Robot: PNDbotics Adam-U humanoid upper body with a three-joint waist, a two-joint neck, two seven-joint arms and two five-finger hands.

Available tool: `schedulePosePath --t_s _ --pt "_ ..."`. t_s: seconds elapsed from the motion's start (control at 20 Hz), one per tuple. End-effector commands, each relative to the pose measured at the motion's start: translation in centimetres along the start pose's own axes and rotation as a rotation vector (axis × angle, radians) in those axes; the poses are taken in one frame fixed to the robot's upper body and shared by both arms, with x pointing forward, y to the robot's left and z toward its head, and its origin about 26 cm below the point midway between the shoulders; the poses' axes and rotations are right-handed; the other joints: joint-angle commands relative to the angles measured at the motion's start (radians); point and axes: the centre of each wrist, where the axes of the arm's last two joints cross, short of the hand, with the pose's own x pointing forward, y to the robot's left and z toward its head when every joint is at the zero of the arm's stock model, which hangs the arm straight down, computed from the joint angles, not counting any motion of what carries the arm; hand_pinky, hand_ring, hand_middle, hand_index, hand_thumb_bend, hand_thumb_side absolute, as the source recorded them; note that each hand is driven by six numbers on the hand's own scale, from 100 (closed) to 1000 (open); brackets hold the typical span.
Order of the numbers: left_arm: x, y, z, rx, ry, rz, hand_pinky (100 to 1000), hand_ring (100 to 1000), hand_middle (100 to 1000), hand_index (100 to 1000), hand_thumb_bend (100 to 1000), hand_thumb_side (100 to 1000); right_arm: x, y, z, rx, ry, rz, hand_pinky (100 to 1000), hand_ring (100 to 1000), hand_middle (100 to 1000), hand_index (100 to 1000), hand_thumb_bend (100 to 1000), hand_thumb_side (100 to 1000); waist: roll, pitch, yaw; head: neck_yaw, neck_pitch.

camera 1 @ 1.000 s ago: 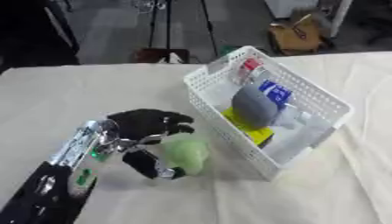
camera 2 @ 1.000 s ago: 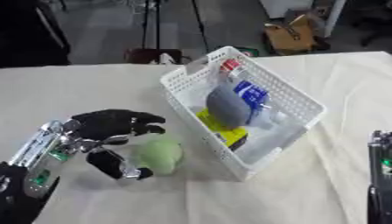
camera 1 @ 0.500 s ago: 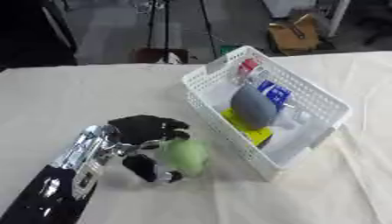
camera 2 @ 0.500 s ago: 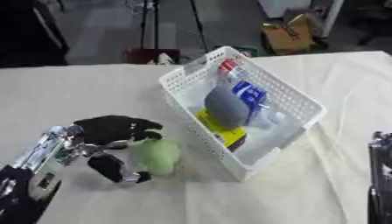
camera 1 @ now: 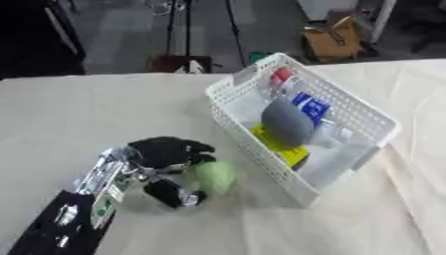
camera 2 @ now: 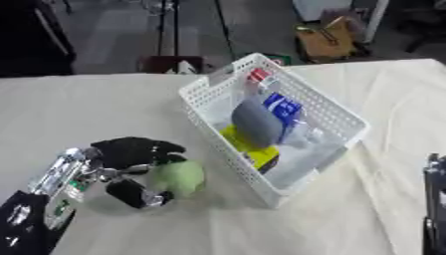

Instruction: Pick up objects on the table and place them in the box.

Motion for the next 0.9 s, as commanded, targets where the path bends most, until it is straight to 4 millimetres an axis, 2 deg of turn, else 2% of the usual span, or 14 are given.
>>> schedulePosePath --t_s 0.05,0.15,0.35,0.4,0.45,0.65,0.75,0.8,0.85,0.9 --pt "-0.26 0.95 0.08 0.044 0.028 -0.046 855 992 992 990 209 746 0.44 -0.01 -0.80 -0.018 -0.023 -0.017 769 699 615 774 100 916 -0.003 -0.015 -0.001 0.004 -0.014" --pt "-0.19 0.84 -0.02 0.062 0.037 -0.060 848 982 982 972 156 734 0.44 -0.01 -0.81 -0.019 -0.023 -0.018 769 699 615 774 100 915 -0.003 -0.015 -0.002 0.004 -0.014" --pt "-0.17 0.75 -0.11 0.091 0.046 -0.078 840 973 965 939 125 719 0.42 -0.04 -0.81 -0.020 -0.023 -0.017 769 699 615 774 100 913 -0.003 -0.014 -0.002 0.006 -0.013" --pt "-0.16 0.73 -0.13 0.095 0.047 -0.082 831 959 947 877 100 699 0.42 -0.04 -0.81 -0.021 -0.023 -0.017 770 700 615 774 100 914 -0.003 -0.014 -0.002 0.005 -0.013" --pt "-0.16 0.72 -0.13 0.101 0.049 -0.084 831 959 946 877 100 696 0.41 -0.05 -0.81 -0.022 -0.023 -0.017 770 700 615 774 100 912 -0.003 -0.014 -0.002 0.005 -0.012" --pt "-0.14 0.70 -0.14 0.121 0.056 -0.087 812 926 911 756 100 644 0.39 -0.08 -0.80 -0.024 -0.022 -0.015 770 700 616 775 100 910 -0.002 -0.015 -0.001 0.005 -0.012" --pt "-0.13 0.70 -0.15 0.126 0.057 -0.086 810 923 908 747 100 639 0.39 -0.09 -0.79 -0.025 -0.022 -0.015 770 700 616 775 100 910 -0.002 -0.015 -0.001 0.005 -0.012" --pt "-0.13 0.69 -0.15 0.127 0.057 -0.086 800 908 888 697 100 606 0.39 -0.09 -0.79 -0.025 -0.022 -0.015 770 700 616 775 100 909 -0.001 -0.015 -0.001 0.005 -0.012" --pt "-0.14 0.67 -0.17 0.125 0.058 -0.085 800 908 888 697 100 606 0.39 -0.09 -0.80 -0.027 -0.023 -0.015 770 700 616 775 100 909 -0.001 -0.014 -0.002 0.005 -0.012" --pt "-0.14 0.66 -0.18 0.125 0.058 -0.084 787 880 864 659 100 566 0.39 -0.09 -0.80 -0.028 -0.023 -0.015 770 700 616 775 100 905 -0.001 -0.014 -0.002 0.005 -0.011"
